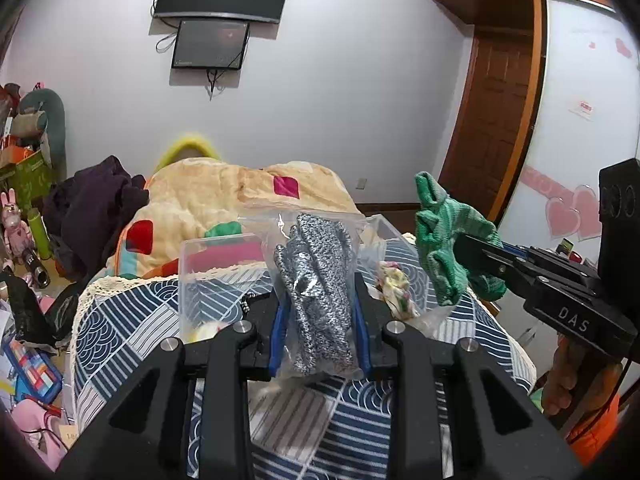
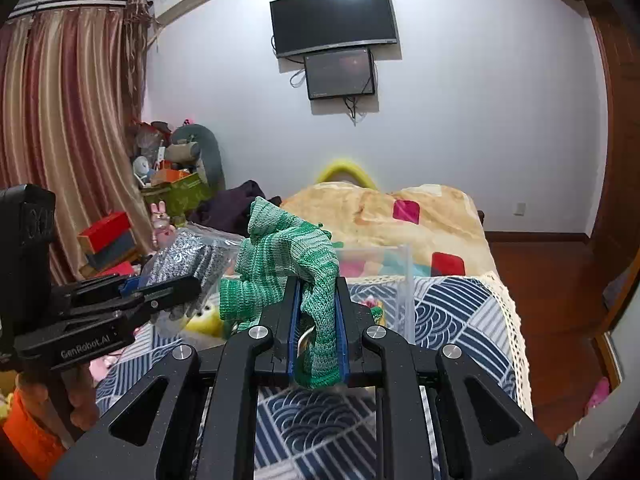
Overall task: Organize soft objects
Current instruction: 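Lower the bag and green glove into the box and open both tools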
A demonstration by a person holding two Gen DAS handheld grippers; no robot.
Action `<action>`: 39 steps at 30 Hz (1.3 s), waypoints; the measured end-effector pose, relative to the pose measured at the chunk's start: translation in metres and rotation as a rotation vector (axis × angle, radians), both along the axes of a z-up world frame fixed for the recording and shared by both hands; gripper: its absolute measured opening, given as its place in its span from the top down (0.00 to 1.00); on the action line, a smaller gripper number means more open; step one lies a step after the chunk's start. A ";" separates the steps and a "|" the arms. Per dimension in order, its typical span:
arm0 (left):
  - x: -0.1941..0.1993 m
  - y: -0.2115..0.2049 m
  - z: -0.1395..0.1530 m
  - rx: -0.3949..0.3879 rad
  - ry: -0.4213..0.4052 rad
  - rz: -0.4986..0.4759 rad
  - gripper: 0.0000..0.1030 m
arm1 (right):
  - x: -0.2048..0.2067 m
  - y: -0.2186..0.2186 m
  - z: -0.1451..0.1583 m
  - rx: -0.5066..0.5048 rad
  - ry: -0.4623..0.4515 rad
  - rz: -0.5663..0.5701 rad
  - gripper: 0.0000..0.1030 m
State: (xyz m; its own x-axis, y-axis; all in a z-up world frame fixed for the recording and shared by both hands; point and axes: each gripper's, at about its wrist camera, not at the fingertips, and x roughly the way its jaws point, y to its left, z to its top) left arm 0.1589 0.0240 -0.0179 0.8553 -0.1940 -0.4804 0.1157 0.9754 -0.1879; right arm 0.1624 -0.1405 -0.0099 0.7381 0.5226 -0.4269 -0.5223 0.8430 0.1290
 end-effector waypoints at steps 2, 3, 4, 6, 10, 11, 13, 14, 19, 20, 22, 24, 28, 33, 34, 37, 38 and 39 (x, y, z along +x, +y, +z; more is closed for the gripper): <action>0.011 0.001 -0.005 -0.005 0.015 0.002 0.72 | 0.010 0.004 -0.003 -0.005 0.016 -0.005 0.86; 0.018 0.002 -0.008 -0.009 0.026 0.005 0.72 | 0.014 0.006 -0.005 -0.007 0.025 -0.007 0.86; 0.021 0.000 -0.010 -0.013 0.032 0.004 0.72 | 0.019 0.009 -0.007 -0.012 0.036 -0.011 0.86; 0.032 0.000 -0.018 -0.023 0.052 0.005 0.72 | 0.027 0.013 -0.013 -0.025 0.058 -0.017 0.86; 0.048 -0.002 -0.030 -0.036 0.095 0.000 0.72 | 0.037 0.018 -0.026 -0.038 0.110 -0.011 0.86; 0.052 -0.002 -0.034 -0.037 0.108 -0.003 0.72 | 0.038 0.020 -0.030 -0.044 0.121 -0.010 0.86; 0.058 -0.002 -0.040 -0.038 0.128 -0.011 0.72 | 0.040 0.020 -0.036 -0.055 0.136 -0.009 0.86; 0.059 -0.003 -0.042 -0.037 0.133 -0.013 0.72 | 0.040 0.020 -0.039 -0.061 0.145 -0.005 0.86; 0.058 -0.004 -0.045 -0.025 0.143 -0.015 0.71 | 0.039 0.024 -0.045 -0.101 0.163 0.004 0.79; 0.056 -0.004 -0.045 -0.023 0.144 -0.015 0.68 | 0.037 0.024 -0.044 -0.110 0.158 0.000 0.75; 0.052 -0.004 -0.043 -0.025 0.139 -0.016 0.60 | 0.036 0.024 -0.041 -0.115 0.153 0.006 0.67; 0.046 -0.004 -0.039 -0.026 0.127 -0.011 0.54 | 0.033 0.022 -0.038 -0.112 0.147 0.010 0.59; 0.030 -0.002 -0.025 -0.019 0.084 -0.008 0.45 | 0.026 0.013 -0.026 -0.089 0.120 0.005 0.52; 0.002 -0.001 0.002 0.001 0.000 -0.001 0.42 | 0.008 0.001 -0.003 -0.051 0.064 0.003 0.51; -0.003 -0.001 0.007 0.005 -0.014 0.002 0.41 | 0.005 -0.001 0.001 -0.046 0.053 0.005 0.51; -0.024 -0.002 0.022 0.014 -0.070 0.010 0.38 | -0.012 -0.005 0.015 -0.029 0.006 0.013 0.51; -0.032 -0.002 0.027 0.016 -0.089 0.012 0.37 | -0.019 -0.007 0.020 -0.022 -0.013 0.014 0.51; -0.038 -0.002 0.031 0.017 -0.102 0.013 0.36 | -0.024 -0.007 0.023 -0.015 -0.027 0.015 0.51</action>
